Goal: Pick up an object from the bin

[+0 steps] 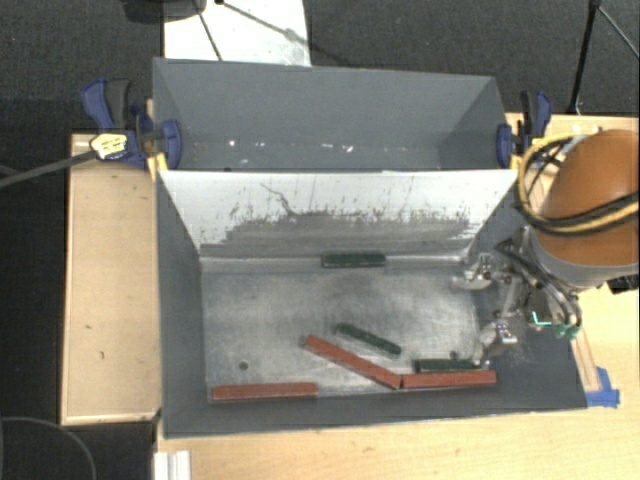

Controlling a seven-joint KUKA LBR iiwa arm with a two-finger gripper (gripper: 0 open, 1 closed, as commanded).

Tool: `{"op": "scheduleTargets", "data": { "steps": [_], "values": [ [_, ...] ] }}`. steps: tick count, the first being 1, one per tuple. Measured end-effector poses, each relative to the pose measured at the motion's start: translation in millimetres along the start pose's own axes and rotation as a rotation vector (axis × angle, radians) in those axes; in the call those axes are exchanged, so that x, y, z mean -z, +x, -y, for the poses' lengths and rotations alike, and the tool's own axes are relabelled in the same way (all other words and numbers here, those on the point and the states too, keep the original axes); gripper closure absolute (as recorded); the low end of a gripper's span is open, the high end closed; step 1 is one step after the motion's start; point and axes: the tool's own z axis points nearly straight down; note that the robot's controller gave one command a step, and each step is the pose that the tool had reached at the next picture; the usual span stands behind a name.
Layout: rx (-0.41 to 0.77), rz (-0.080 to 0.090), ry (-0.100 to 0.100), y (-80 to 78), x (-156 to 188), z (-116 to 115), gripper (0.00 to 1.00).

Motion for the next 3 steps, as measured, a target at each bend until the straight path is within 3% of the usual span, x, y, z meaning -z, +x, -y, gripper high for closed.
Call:
{"op": "scheduleTargets", "data": {
  "steps": [1,2,3],
  "values": [
    [0.003,0.008,0.001,-1.7,4.0,-0.3,0.0],
    [0.059,0.015,0.002,-7.6,-45.6,-4.2,0.0],
    [0.051,0.01,0.001,-4.9,-129.4,32.3,1.0]
  ]
}}
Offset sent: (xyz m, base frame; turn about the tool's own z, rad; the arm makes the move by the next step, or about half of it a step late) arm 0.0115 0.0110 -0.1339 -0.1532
